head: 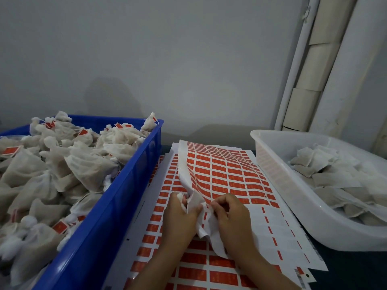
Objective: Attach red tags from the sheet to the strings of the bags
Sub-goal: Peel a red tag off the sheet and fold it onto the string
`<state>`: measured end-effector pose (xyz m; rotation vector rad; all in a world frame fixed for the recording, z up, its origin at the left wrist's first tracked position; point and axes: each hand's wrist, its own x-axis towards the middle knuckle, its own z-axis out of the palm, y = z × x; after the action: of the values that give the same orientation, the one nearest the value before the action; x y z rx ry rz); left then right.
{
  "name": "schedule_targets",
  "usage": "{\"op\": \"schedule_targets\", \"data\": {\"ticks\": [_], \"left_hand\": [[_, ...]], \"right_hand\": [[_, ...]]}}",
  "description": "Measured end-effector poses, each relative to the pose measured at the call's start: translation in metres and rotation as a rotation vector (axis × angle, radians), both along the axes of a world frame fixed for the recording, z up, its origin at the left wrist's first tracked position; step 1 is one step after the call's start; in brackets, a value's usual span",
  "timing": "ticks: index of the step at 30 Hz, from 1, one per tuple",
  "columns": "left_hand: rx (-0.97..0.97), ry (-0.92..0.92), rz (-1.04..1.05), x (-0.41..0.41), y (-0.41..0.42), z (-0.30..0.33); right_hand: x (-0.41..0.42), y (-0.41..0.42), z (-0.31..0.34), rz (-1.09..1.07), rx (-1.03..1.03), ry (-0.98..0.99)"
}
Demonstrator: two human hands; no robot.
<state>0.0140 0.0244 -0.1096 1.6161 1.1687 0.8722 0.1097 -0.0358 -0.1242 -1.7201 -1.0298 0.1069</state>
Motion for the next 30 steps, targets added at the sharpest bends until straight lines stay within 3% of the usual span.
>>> {"op": "schedule_targets", "data": {"ticks": [13, 22, 27, 30], "left_hand": [[-0.108, -0.021, 0.006, -0.005, 0.000, 0.008], [-0.064, 0.235, -0.037, -0.013, 0.014, 0.008], [0.096, 0.495, 0.064, -0.026, 0.018, 0.011], [-0.036, 0.426, 0.065, -0.027, 0.030, 0.014]], "right_hand": [[0.006, 0.001, -0.003, -0.044, -0.005, 0.057], [0.013, -0.001, -0.001, -0.138, 0.010, 0.123], [0.018, -0.001, -0.001, -0.212, 0.003, 0.164], [0.022, 0.000, 0.000, -0.236, 0.027, 0.226]]}}
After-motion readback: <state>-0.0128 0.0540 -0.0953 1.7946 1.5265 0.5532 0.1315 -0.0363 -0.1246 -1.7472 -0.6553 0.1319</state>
